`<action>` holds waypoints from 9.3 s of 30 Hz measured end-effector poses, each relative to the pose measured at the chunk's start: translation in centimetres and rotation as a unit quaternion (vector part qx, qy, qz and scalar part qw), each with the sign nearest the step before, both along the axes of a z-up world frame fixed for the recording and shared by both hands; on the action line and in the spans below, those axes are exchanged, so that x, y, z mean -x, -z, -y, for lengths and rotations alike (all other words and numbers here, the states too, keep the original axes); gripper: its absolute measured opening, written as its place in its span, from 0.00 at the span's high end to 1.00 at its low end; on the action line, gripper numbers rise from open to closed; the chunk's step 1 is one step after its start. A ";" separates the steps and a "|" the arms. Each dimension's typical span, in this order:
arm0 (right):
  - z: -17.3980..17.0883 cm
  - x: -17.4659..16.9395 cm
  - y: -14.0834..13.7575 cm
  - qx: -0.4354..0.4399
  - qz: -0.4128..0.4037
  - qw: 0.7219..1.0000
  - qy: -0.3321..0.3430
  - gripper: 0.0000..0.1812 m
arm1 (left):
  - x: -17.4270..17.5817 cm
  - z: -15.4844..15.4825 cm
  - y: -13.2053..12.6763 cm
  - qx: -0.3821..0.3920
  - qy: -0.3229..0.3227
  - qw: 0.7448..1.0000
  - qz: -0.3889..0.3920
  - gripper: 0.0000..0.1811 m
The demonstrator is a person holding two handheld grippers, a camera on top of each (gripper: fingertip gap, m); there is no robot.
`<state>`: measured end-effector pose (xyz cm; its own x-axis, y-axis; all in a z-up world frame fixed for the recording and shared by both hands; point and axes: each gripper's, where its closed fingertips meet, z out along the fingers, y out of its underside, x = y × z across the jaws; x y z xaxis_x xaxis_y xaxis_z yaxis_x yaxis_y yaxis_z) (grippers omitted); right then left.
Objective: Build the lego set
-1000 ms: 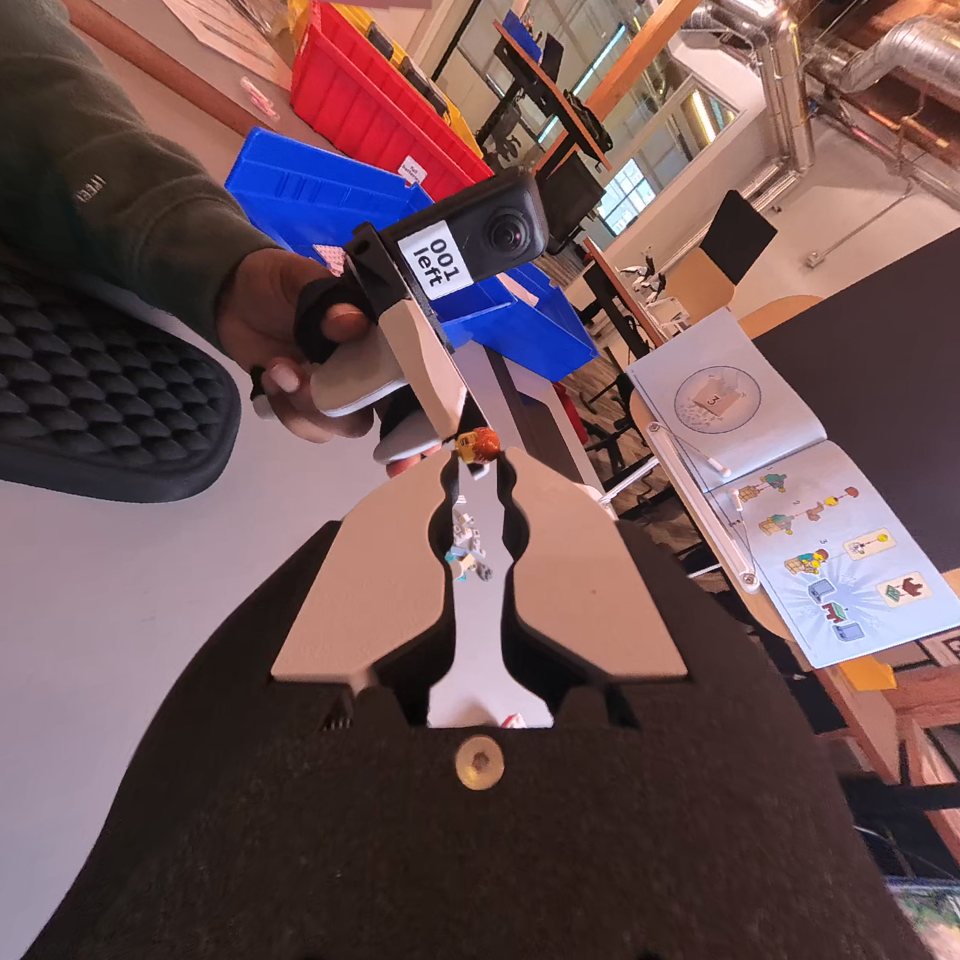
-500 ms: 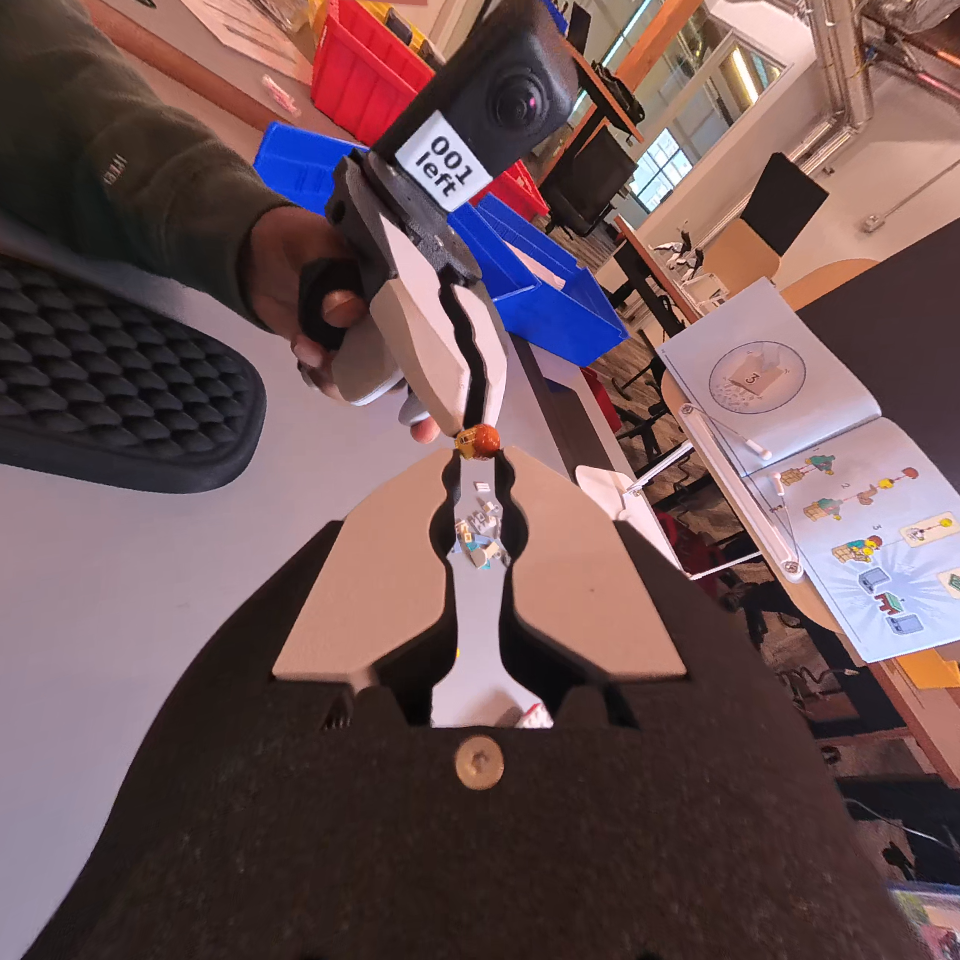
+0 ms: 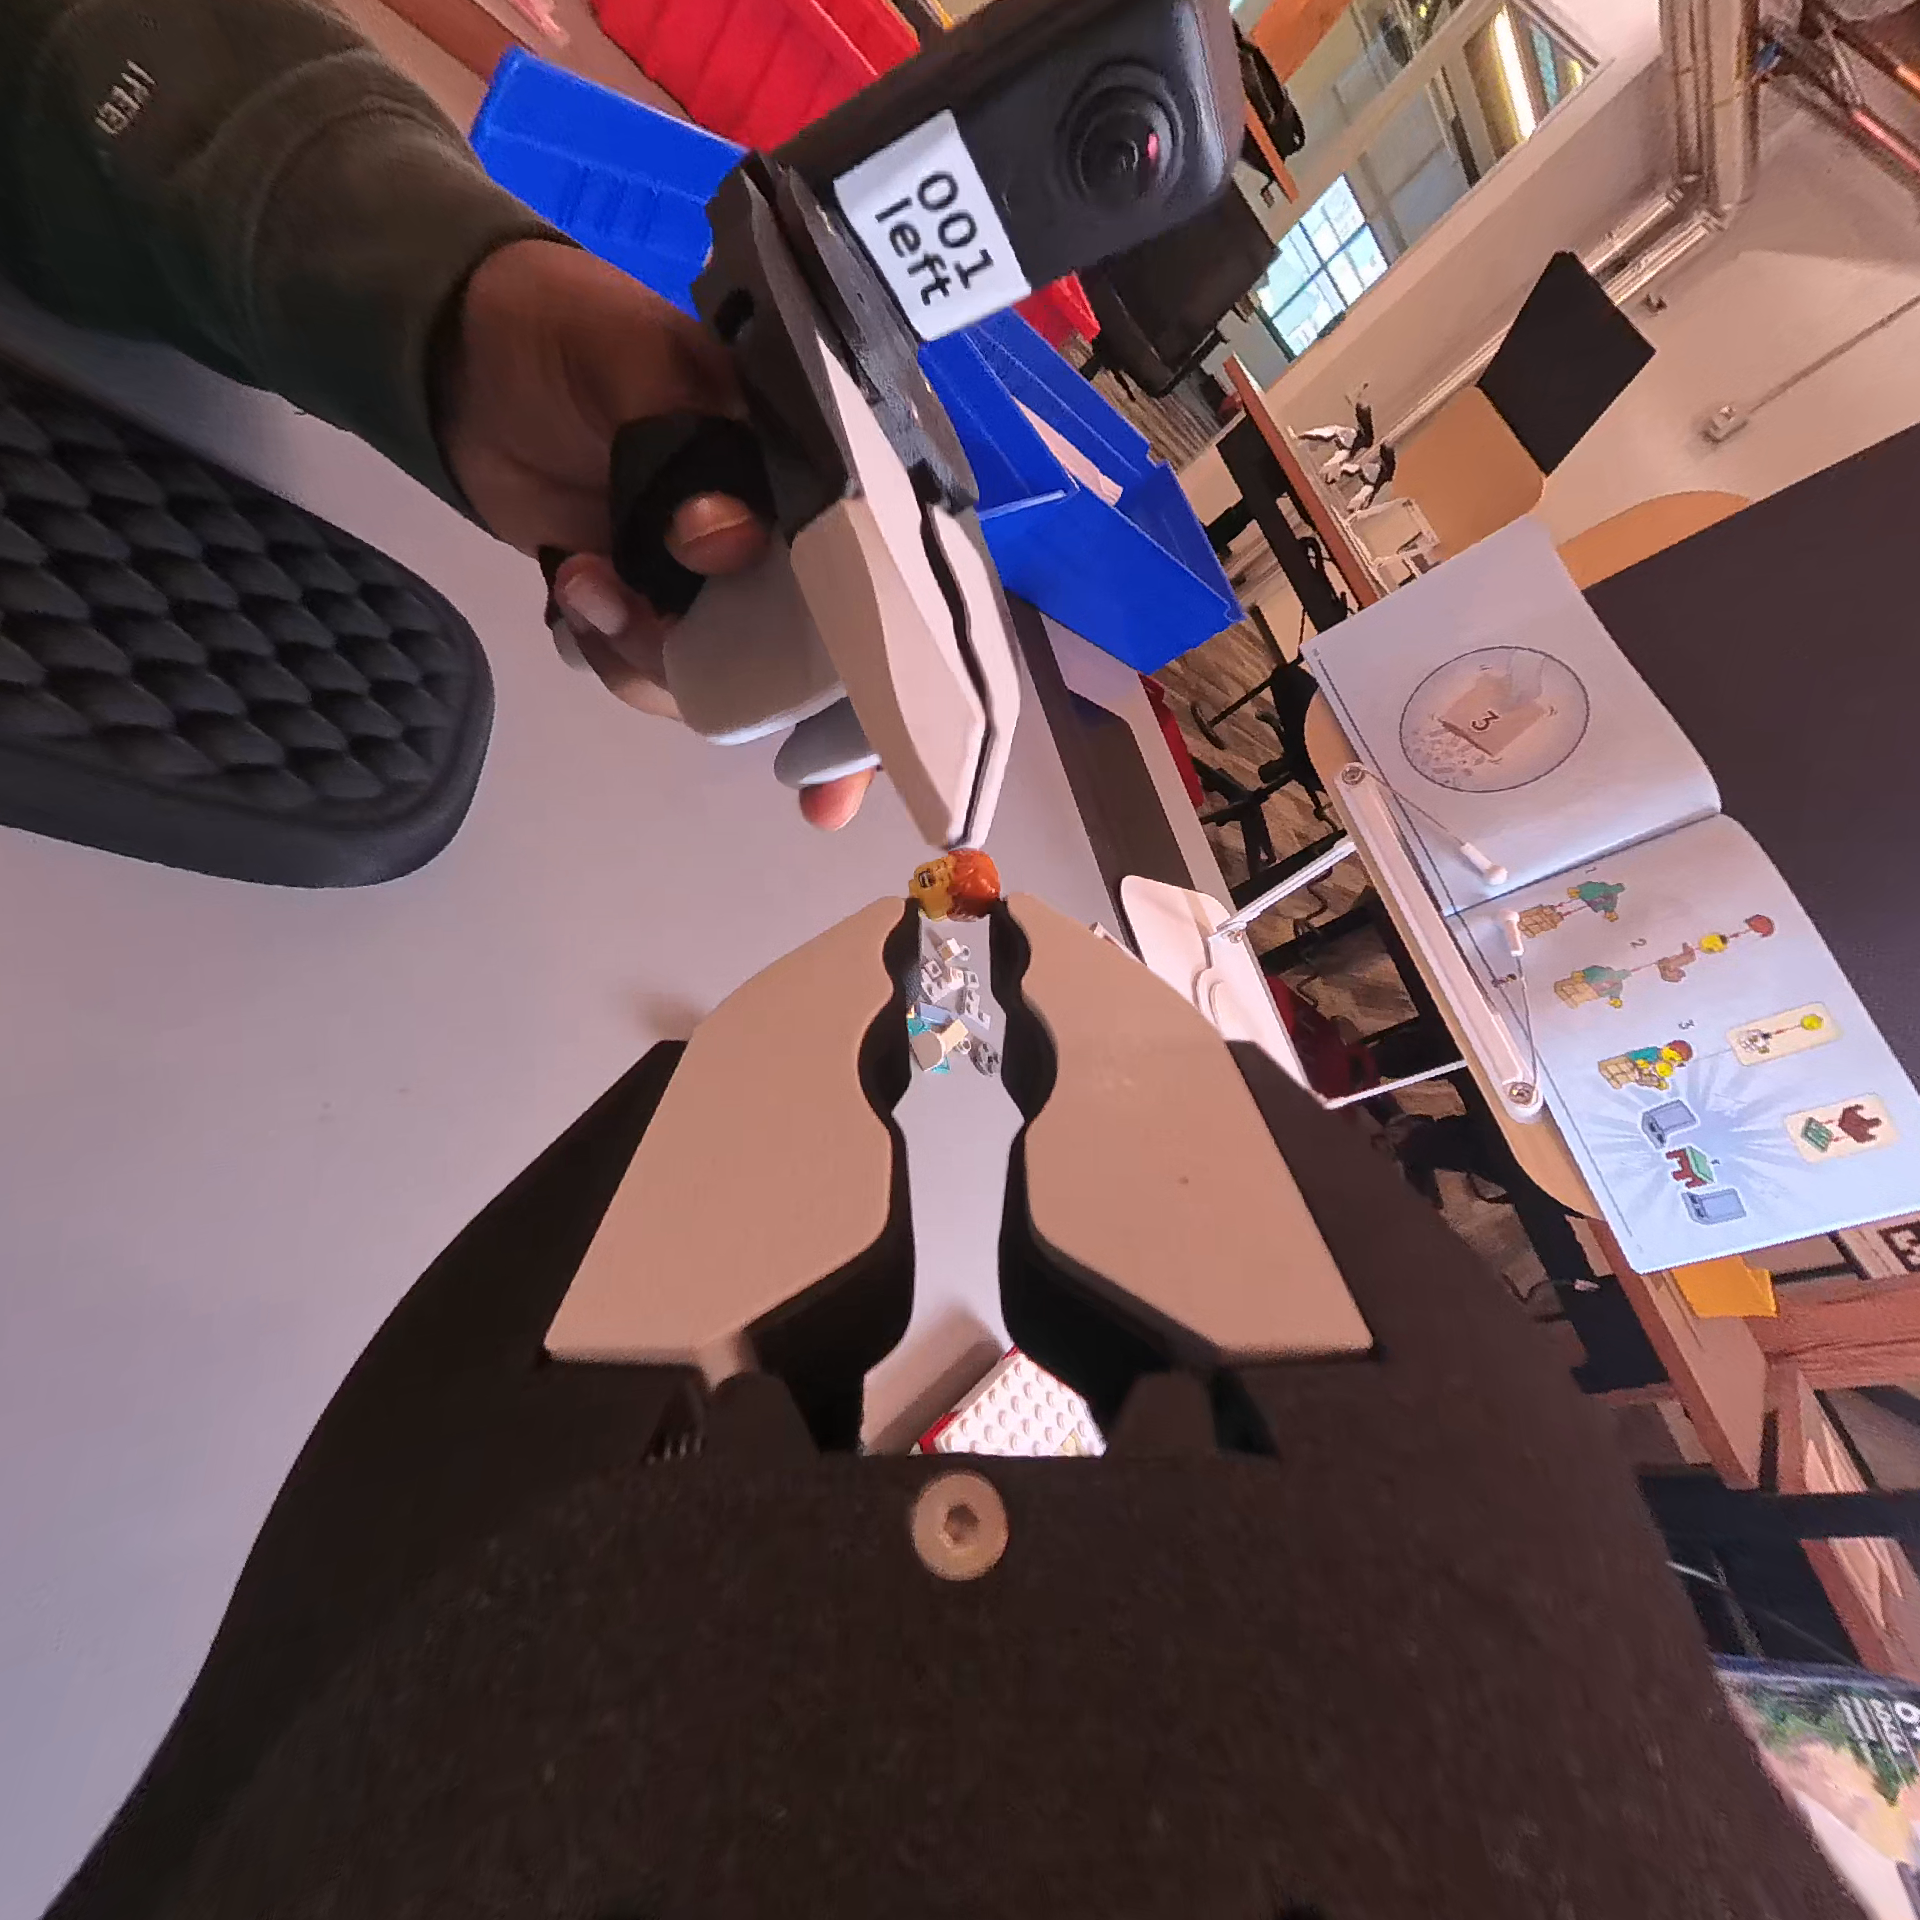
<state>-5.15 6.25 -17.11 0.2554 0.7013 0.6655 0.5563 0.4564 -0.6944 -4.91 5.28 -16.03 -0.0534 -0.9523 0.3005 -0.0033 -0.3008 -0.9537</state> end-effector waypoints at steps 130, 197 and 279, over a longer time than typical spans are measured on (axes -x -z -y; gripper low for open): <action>-0.8 0.8 5.4 0.255 0.019 0.957 -0.136 0.92 | 0.3 -1.5 7.3 -0.005 0.046 0.993 -0.108 0.94; -4.9 1.5 11.9 0.222 0.193 0.945 -0.143 0.94 | 0.6 -5.1 15.9 -0.179 -0.048 0.929 -0.321 0.88; -3.6 -1.2 7.7 0.222 -0.106 0.969 -0.021 0.83 | -1.9 -3.4 8.5 0.261 0.076 0.961 -0.048 0.95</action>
<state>-3.99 9.89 -24.85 0.3178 0.9196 0.2311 0.3668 0.1055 -0.9243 -2.99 8.66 -24.56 -0.1273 -0.6536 0.7460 -0.1651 -0.7277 -0.6658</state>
